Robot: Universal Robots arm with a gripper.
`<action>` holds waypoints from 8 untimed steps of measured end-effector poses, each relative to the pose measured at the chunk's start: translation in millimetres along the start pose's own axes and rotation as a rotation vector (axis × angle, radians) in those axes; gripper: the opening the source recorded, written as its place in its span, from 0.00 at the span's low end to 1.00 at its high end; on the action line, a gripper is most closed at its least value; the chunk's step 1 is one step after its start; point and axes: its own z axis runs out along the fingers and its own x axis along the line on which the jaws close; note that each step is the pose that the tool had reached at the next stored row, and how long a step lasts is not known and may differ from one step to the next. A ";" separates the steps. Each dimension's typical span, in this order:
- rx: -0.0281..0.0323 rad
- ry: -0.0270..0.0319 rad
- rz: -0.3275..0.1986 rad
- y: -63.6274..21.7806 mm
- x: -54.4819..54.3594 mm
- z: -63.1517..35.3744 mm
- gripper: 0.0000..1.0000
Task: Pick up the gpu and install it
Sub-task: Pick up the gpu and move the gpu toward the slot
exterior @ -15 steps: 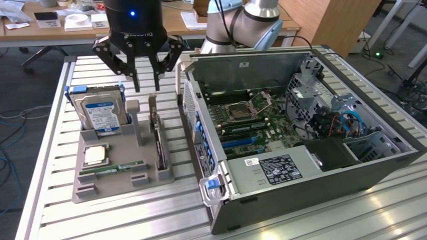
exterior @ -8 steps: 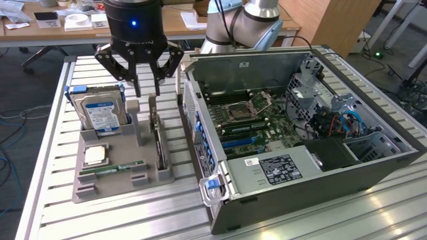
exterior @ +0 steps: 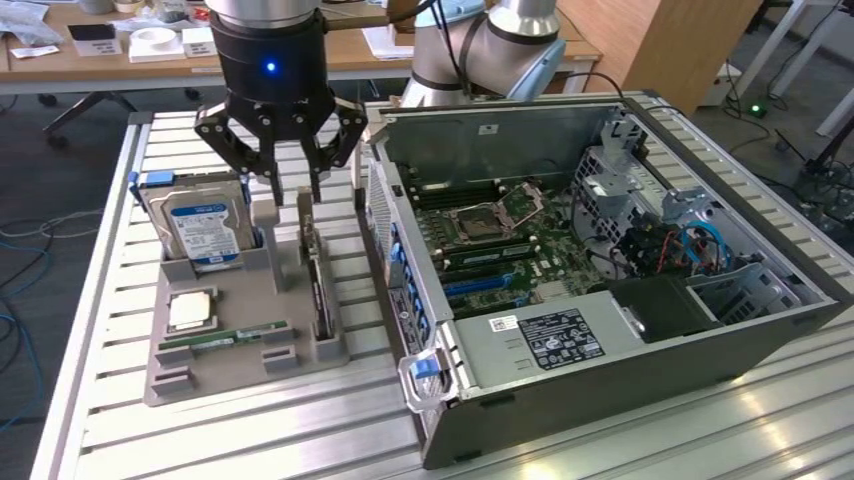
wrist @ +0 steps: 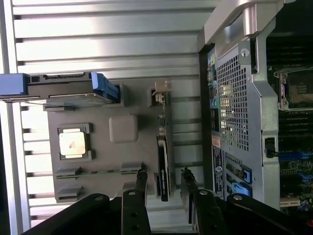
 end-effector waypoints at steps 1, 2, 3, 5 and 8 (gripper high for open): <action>0.0002 0.0001 0.000 0.0 0.0 0.3 0.42; 0.0001 0.0002 0.000 0.0 0.0 0.3 0.42; 0.0002 0.0002 0.000 0.0 0.0 0.2 0.42; 0.0001 0.0001 0.000 0.0 0.0 0.3 0.42; -0.0001 -0.0001 0.000 0.0 0.0 0.8 0.42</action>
